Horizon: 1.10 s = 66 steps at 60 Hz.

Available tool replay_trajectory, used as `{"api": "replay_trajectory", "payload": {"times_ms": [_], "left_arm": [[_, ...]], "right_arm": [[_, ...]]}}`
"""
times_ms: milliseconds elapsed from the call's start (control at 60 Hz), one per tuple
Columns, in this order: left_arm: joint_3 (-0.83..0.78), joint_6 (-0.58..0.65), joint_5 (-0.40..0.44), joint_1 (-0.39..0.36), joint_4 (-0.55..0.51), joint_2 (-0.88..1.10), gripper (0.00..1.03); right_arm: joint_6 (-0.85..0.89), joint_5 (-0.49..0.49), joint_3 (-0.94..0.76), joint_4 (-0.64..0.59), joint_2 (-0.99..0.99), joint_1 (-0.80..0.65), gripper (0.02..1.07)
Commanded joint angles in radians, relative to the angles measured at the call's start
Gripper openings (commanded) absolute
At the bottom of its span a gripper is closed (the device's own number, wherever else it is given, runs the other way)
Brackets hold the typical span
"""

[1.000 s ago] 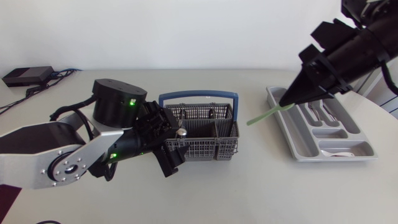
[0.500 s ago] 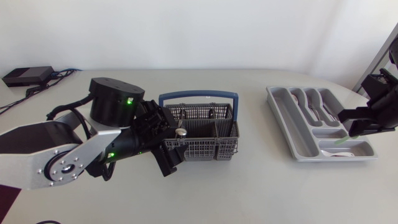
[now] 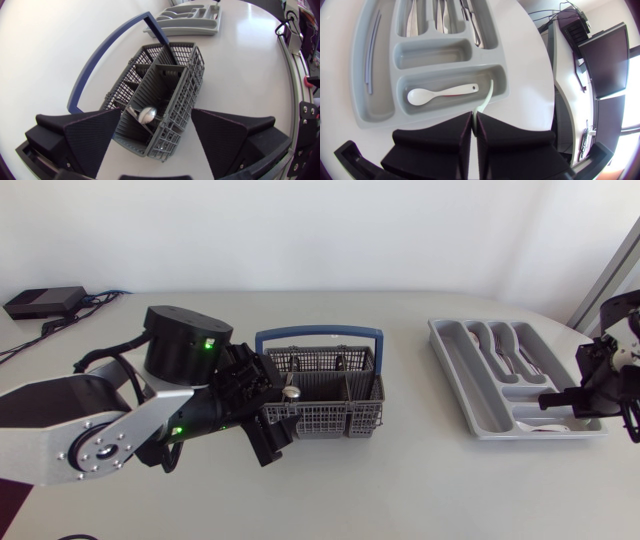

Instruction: Sort the cutlery from the basket into the organizer compartments.

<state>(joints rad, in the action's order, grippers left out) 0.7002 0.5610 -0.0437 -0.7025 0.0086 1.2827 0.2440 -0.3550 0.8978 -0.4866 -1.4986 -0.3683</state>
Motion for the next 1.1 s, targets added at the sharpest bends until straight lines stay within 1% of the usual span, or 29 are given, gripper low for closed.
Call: {"api": "replay_trajectory", "payload": {"times_ms": [0,117,200,217,233,333,433,483,533,600,633,700,767,917,950,1083], "left_arm": [[-0.001,0.005,-0.010,-0.005,-0.010,-0.026,0.98],[0.002,0.005,-0.010,-0.003,-0.016,-0.034,0.98],[0.001,0.004,-0.010,-0.006,-0.018,-0.034,0.98],[0.001,0.004,-0.010,-0.006,-0.018,-0.034,0.98],[0.001,0.004,-0.010,-0.006,-0.018,-0.034,0.98],[0.001,0.002,-0.012,-0.006,-0.019,-0.039,0.98],[-0.001,-0.003,-0.012,-0.009,-0.025,-0.043,0.98],[-0.004,-0.004,-0.012,-0.009,-0.025,-0.048,0.98],[-0.007,-0.004,-0.012,-0.009,-0.029,-0.052,0.98],[-0.010,-0.004,-0.012,-0.005,-0.032,-0.060,0.98],[-0.011,-0.003,-0.012,-0.003,-0.033,-0.062,0.98],[-0.011,-0.003,-0.012,0.001,-0.036,-0.066,0.98],[-0.015,-0.003,-0.012,0.003,-0.036,-0.074,0.98],[-0.024,-0.004,-0.012,0.003,-0.038,-0.080,0.98],[-0.024,-0.004,-0.012,0.003,-0.038,-0.083,0.98],[-0.025,-0.003,-0.012,0.014,-0.058,-0.115,0.98]], "right_arm": [[-0.005,-0.030,-0.036,0.037,-0.057,0.006,0.08],[-0.025,-0.052,-0.043,0.083,-0.101,0.026,0.08],[-0.045,-0.052,-0.045,0.086,-0.117,0.049,0.09],[-0.049,-0.053,-0.045,0.088,-0.118,0.054,0.11],[-0.058,-0.053,-0.040,0.088,-0.123,0.060,0.16],[-0.078,-0.052,-0.017,0.085,-0.138,0.083,0.25],[-0.089,-0.052,0.004,0.075,-0.164,0.097,0.44],[-0.100,-0.050,0.015,0.066,-0.172,0.101,0.55],[-0.107,-0.048,0.020,0.054,-0.169,0.106,0.61],[-0.110,-0.044,0.029,0.036,-0.152,0.117,0.74],[-0.112,-0.039,0.036,0.023,-0.138,0.121,0.78],[-0.118,-0.036,0.047,0.000,-0.107,0.135,0.80],[-0.118,-0.019,0.053,-0.012,-0.069,0.150,0.85],[-0.130,-0.006,0.066,-0.046,-0.017,0.166,0.85],[-0.130,0.011,0.067,-0.058,0.003,0.167,0.85],[-0.117,0.156,0.056,-0.092,0.167,0.195,0.85]]}}
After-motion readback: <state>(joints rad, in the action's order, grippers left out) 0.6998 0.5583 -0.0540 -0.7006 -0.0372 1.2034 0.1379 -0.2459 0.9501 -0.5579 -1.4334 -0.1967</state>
